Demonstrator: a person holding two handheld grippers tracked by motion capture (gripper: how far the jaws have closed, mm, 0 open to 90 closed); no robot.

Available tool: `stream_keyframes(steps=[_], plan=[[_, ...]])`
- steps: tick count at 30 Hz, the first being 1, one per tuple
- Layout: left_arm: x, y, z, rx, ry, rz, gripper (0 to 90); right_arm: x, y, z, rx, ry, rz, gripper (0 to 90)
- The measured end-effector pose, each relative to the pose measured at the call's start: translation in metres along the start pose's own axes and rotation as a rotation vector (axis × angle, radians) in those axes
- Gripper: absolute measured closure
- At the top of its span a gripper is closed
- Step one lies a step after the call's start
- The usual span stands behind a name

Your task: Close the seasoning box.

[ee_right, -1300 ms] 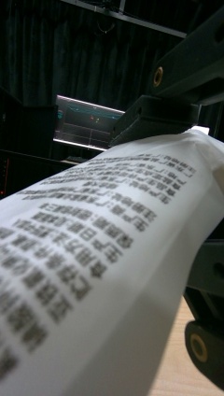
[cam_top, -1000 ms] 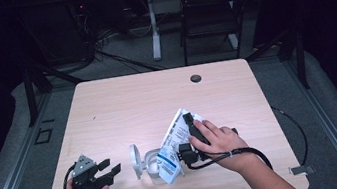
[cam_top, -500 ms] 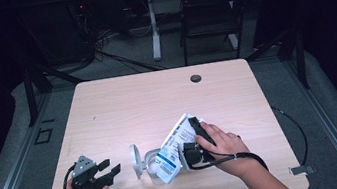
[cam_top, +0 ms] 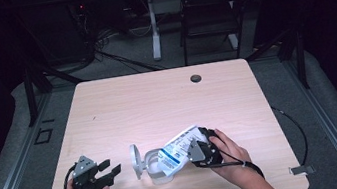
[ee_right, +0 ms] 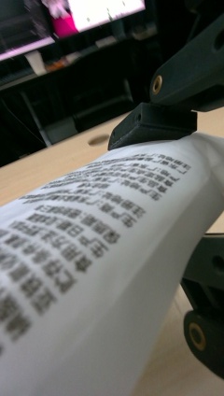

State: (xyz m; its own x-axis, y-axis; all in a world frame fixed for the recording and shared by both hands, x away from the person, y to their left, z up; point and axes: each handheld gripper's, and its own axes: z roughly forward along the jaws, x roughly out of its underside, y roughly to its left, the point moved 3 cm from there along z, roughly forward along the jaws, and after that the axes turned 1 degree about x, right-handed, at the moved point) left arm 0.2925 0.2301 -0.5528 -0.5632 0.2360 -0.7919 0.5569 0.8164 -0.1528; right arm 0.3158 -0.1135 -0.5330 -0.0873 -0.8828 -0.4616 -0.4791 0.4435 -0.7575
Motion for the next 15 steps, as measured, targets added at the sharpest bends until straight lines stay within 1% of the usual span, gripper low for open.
stream_keyframes(steps=[1,2,3,4,6,7,8,9,10,12,13,14,15], plan=[[0.000,0.000,0.000,0.000,0.000,0.000,50.2,0.004,0.002,0.000,-0.013,0.012,0.042,60.6],[0.000,0.000,0.000,-0.001,0.007,0.001,50.2,0.006,0.002,0.000,-0.030,0.032,0.054,60.9],[0.000,0.000,0.000,-0.001,0.008,0.003,50.3,0.009,0.005,0.003,-0.047,0.008,0.112,61.3],[0.000,0.000,0.000,0.000,0.009,0.002,50.2,0.011,0.006,0.003,-0.060,0.018,0.133,61.8],[0.000,-0.001,0.000,0.000,0.008,0.002,50.2,0.015,0.010,0.004,-0.086,0.018,0.196,62.3],[0.000,-0.001,0.000,0.000,0.009,0.003,50.2,0.017,0.010,0.004,-0.106,0.031,0.217,62.5],[0.000,-0.001,0.000,0.000,0.009,0.002,50.2,0.018,0.012,0.005,-0.119,0.023,0.245,62.6],[0.000,-0.001,0.000,0.001,0.004,-0.002,50.3,0.021,0.013,0.006,-0.134,0.027,0.284,63.1],[0.000,-0.001,0.000,0.002,0.006,-0.002,50.3,0.022,0.014,0.006,-0.145,0.028,0.310,63.5],[-0.001,-0.002,0.000,0.000,-0.001,0.002,50.3,0.027,0.016,0.008,-0.177,0.024,0.394,64.6],[-0.002,-0.003,0.000,0.001,-0.007,0.003,50.2,0.029,0.017,0.009,-0.187,0.019,0.429,65.3],[-0.002,-0.003,0.000,0.001,-0.010,-0.003,50.2,0.032,0.018,0.010,-0.202,0.024,0.454,66.0],[-0.002,-0.004,-0.001,0.001,-0.003,-0.001,50.2,0.034,0.019,0.011,-0.207,0.025,0.482,67.3]])
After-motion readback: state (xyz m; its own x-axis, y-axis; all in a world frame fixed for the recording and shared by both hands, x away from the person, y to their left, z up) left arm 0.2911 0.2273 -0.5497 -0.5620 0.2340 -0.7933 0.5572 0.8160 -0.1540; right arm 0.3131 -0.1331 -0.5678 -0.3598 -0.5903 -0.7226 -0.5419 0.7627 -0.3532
